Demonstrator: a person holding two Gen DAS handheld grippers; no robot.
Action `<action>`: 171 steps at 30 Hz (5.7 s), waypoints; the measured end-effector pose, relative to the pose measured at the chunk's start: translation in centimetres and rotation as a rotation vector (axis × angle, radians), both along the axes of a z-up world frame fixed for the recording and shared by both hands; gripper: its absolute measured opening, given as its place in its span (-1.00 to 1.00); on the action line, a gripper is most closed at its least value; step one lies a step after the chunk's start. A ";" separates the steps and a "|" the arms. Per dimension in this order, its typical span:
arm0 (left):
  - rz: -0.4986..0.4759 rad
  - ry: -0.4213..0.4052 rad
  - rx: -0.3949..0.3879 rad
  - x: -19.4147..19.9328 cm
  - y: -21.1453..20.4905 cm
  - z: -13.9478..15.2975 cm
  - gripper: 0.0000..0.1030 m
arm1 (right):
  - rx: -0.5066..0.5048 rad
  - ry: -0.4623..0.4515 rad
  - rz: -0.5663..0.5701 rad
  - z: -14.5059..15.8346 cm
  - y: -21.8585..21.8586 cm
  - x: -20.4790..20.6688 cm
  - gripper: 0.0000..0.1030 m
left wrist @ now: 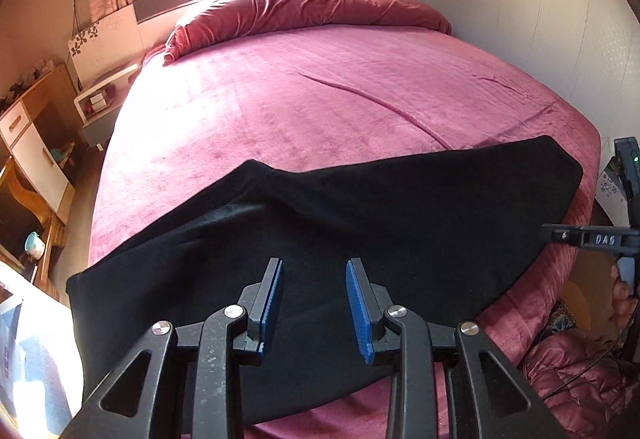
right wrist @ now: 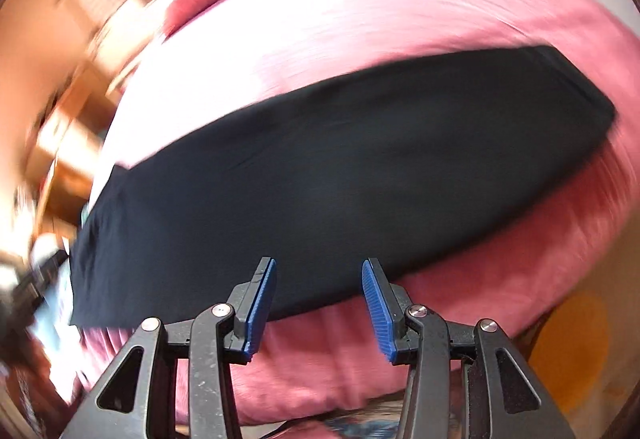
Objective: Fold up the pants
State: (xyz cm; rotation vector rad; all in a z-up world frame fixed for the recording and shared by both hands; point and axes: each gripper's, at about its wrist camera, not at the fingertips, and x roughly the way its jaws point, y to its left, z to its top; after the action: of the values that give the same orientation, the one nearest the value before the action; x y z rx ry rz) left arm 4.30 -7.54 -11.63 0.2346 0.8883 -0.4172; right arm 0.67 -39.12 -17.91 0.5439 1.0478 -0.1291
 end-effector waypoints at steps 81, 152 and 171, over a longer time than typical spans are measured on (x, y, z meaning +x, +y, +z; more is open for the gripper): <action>0.142 0.552 -0.526 5.5 10.4 -6.2 -0.22 | 0.010 -0.081 0.528 0.1 10.7 4.2 -0.32; 0.123 0.718 -0.600 5.5 0.3 -8.0 -0.63 | -0.079 0.042 0.108 -2.2 0.6 -1.2 0.17; 0.001 0.607 -0.582 8.1 1.9 -3.3 -0.70 | -0.152 0.024 0.061 -4.1 1.2 3.2 -0.63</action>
State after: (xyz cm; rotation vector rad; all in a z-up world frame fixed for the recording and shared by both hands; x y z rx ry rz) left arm 12.39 -5.68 -14.97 -0.4536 1.3113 -0.7453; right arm 3.88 -37.89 -21.97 0.3727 1.0677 -0.1605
